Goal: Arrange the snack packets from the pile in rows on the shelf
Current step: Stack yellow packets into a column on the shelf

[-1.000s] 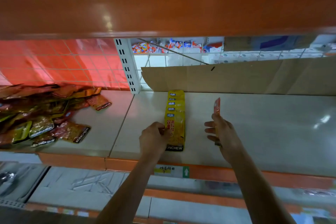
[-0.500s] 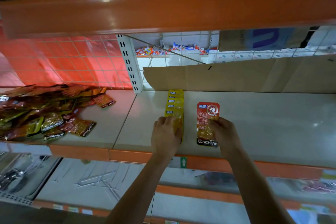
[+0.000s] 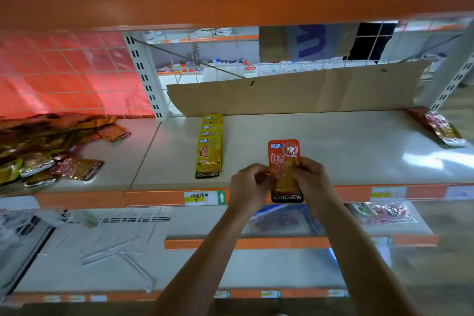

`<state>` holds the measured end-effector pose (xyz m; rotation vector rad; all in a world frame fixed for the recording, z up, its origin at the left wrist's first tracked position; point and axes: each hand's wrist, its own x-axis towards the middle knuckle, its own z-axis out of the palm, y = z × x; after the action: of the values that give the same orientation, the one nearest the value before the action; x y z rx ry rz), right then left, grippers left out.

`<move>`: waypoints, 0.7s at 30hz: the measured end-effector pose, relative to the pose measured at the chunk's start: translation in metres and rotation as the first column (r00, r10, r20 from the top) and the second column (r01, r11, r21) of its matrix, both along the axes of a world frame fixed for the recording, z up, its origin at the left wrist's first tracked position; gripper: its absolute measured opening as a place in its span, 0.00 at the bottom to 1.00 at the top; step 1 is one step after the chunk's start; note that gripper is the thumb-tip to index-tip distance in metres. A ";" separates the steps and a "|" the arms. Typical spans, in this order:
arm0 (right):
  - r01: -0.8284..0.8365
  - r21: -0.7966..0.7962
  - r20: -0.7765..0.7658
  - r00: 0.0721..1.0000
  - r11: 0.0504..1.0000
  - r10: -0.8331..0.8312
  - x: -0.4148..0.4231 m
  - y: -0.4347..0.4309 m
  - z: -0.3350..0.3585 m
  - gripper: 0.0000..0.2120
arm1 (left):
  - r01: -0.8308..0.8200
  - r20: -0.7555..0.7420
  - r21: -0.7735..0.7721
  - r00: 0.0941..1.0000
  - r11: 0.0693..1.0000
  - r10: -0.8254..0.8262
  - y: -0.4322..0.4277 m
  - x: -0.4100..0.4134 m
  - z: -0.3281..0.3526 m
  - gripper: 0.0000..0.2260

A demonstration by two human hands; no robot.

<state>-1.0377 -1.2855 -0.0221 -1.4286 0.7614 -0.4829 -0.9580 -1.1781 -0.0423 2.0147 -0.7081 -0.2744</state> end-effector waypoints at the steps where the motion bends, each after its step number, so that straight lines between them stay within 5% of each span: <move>1: 0.021 -0.009 0.018 1.000 1.000 -0.021 -0.006 -0.006 0.000 0.11 | 0.013 0.006 -0.002 1.000 1.000 -0.013 -0.006 -0.005 0.003 0.06; 10: 0.204 0.004 0.051 0.978 0.979 -0.204 -0.064 -0.113 -0.006 0.08 | 0.133 0.131 0.029 0.982 0.991 -0.135 -0.115 -0.056 0.012 0.06; 21: 0.219 -0.073 0.005 0.976 0.973 -0.220 -0.131 -0.281 -0.020 0.07 | 0.110 0.440 0.246 0.872 0.963 -0.212 -0.286 -0.124 -0.006 0.13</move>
<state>-1.1683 -1.5662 -0.0416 -1.4196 0.9172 -0.6854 -1.0819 -1.4638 -0.0480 2.2553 -1.1968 0.0469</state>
